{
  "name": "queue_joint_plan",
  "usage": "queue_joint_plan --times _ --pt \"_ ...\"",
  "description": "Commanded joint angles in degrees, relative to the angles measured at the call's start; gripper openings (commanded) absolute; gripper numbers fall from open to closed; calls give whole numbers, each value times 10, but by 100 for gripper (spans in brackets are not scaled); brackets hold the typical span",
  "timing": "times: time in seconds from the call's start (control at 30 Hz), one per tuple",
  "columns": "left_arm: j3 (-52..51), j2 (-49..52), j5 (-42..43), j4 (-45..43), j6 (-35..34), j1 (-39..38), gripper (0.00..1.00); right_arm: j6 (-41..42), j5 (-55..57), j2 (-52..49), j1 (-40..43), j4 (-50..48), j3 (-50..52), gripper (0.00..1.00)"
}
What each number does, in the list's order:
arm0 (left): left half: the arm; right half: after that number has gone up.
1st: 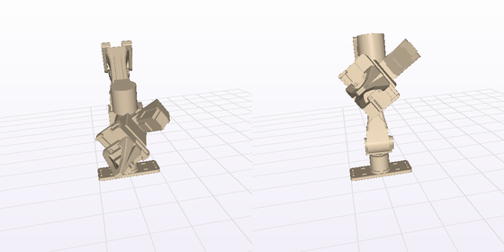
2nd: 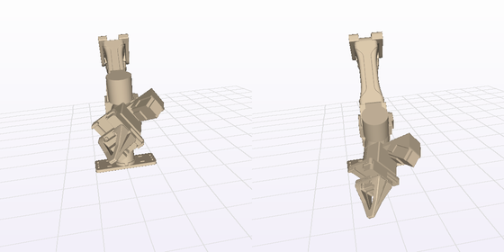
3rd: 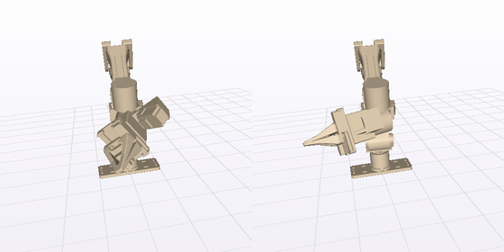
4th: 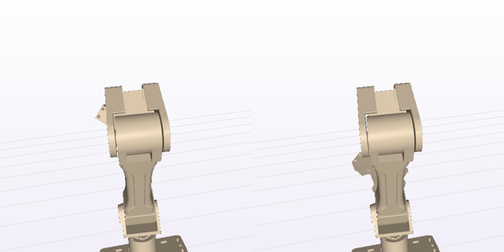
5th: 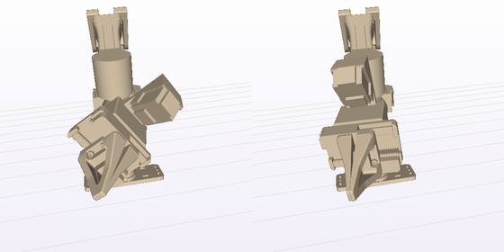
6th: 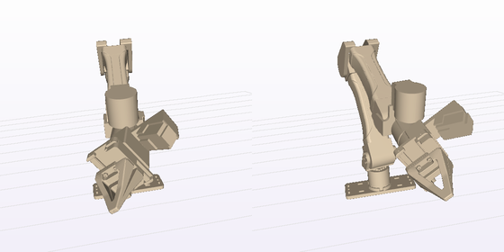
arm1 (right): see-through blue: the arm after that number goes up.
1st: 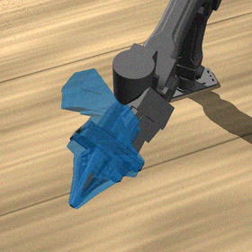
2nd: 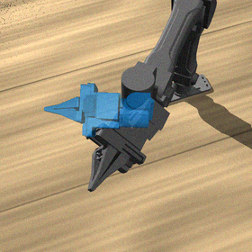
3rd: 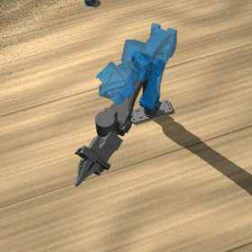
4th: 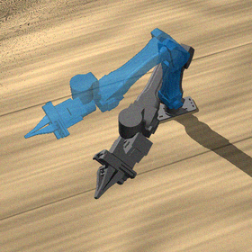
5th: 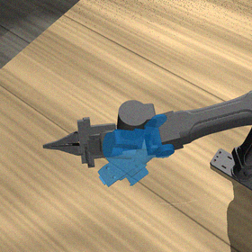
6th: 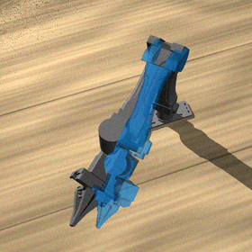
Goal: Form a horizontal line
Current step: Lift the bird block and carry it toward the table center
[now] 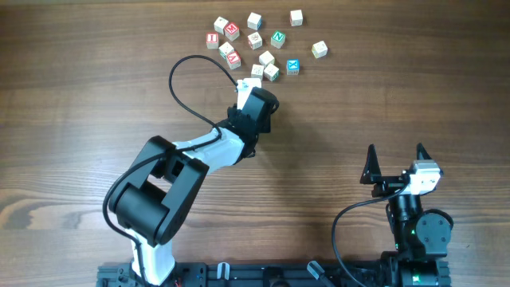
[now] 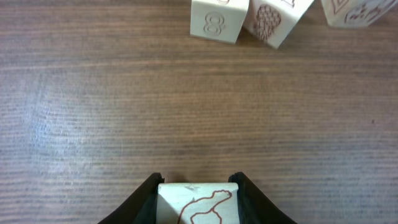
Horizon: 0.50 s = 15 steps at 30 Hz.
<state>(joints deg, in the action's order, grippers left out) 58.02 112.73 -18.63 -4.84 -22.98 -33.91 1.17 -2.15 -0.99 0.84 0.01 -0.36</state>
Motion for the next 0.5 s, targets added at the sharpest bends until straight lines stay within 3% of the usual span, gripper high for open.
queue_joint_plan --times 0.0,0.47 --pt "-7 35 -16 -13 7 0 34 -8 -9 7 1 0 1 100" --pt "-7 55 -23 -13 0 0 36 -8 -9 7 1 -1 1 100"
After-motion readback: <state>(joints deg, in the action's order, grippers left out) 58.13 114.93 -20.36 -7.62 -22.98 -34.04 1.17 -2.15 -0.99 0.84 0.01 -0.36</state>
